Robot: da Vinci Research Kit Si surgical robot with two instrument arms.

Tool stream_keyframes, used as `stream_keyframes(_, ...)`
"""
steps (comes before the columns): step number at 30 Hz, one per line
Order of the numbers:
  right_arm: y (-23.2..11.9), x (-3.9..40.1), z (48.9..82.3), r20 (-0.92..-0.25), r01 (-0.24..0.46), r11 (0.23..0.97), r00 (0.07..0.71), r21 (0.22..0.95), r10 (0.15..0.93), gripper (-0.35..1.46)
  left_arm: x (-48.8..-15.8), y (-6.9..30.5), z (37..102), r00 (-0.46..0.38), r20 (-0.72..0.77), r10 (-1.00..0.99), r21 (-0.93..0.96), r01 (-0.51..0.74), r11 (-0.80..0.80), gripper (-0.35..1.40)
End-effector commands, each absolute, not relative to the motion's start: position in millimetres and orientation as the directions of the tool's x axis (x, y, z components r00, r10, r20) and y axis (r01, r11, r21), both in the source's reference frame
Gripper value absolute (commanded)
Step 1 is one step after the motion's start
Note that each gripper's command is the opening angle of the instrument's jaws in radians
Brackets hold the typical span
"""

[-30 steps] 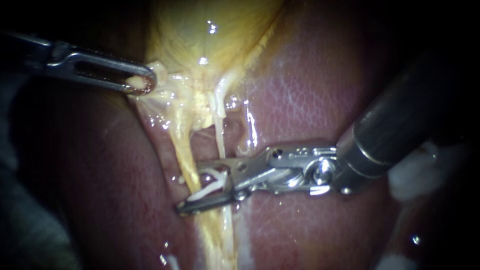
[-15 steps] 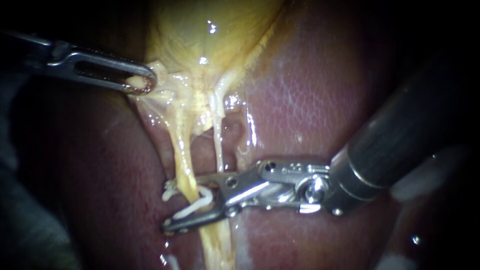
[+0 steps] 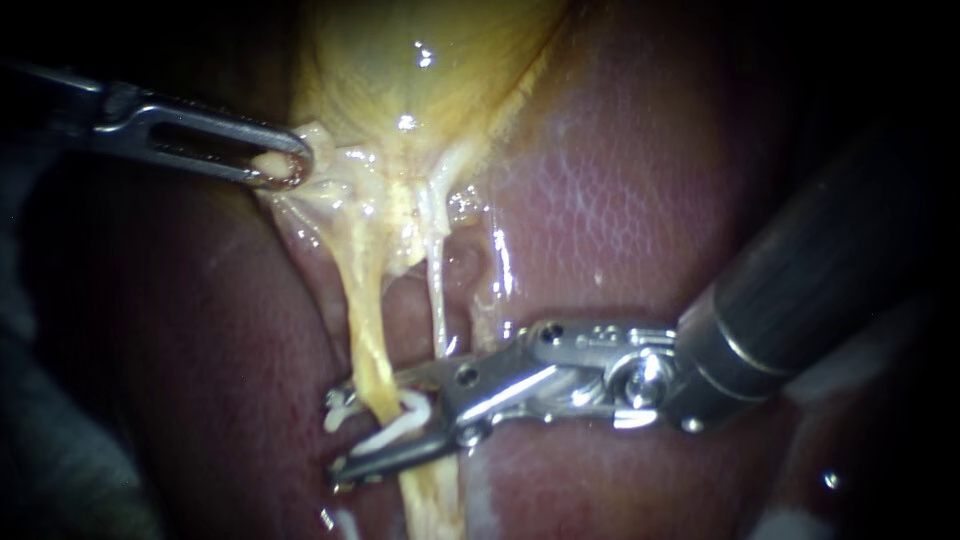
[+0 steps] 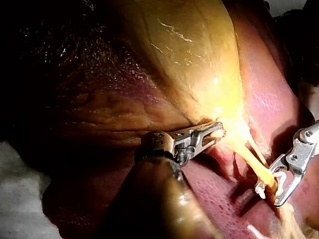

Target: Clipping first clip left tube

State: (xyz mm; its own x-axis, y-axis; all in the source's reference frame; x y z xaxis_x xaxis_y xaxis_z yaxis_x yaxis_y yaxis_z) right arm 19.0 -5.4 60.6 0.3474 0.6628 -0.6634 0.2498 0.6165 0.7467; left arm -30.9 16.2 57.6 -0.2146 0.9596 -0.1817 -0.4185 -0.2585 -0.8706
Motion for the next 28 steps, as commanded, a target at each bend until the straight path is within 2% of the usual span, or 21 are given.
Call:
stream_keyframes(1,-5.4,18.9,60.6,-0.662,0.248,0.616,0.348,0.748,0.664,0.05,-31.0,16.2,57.6,-0.215,-0.182,0.960,-0.871,-0.418,-0.259,-0.35)
stream_keyframes(6,-5.4,18.8,60.6,-0.649,0.243,0.604,0.352,0.759,0.674,-0.11,-30.9,16.2,57.7,-0.215,-0.182,0.960,-0.871,-0.418,-0.259,-0.35)
stream_keyframes(9,-5.5,18.5,60.6,-0.613,0.227,0.572,0.363,0.788,0.701,-0.35,-30.9,16.2,57.7,-0.215,-0.182,0.960,-0.871,-0.418,-0.259,-0.35)
stream_keyframes(26,-6.2,17.7,61.7,-0.596,0.216,0.558,0.371,0.801,0.713,-0.35,-30.9,16.3,57.8,-0.215,-0.182,0.960,-0.871,-0.418,-0.259,-0.35)
stream_keyframes(27,-6.1,17.7,61.8,-0.596,0.215,0.558,0.370,0.801,0.713,-0.26,-30.9,16.3,57.8,-0.215,-0.182,0.960,-0.871,-0.418,-0.259,-0.35)
stream_keyframes(28,-6.0,17.7,61.9,-0.595,0.202,0.564,0.370,0.801,0.713,-0.08,-30.9,16.3,57.8,-0.215,-0.182,0.960,-0.871,-0.419,-0.259,-0.35)
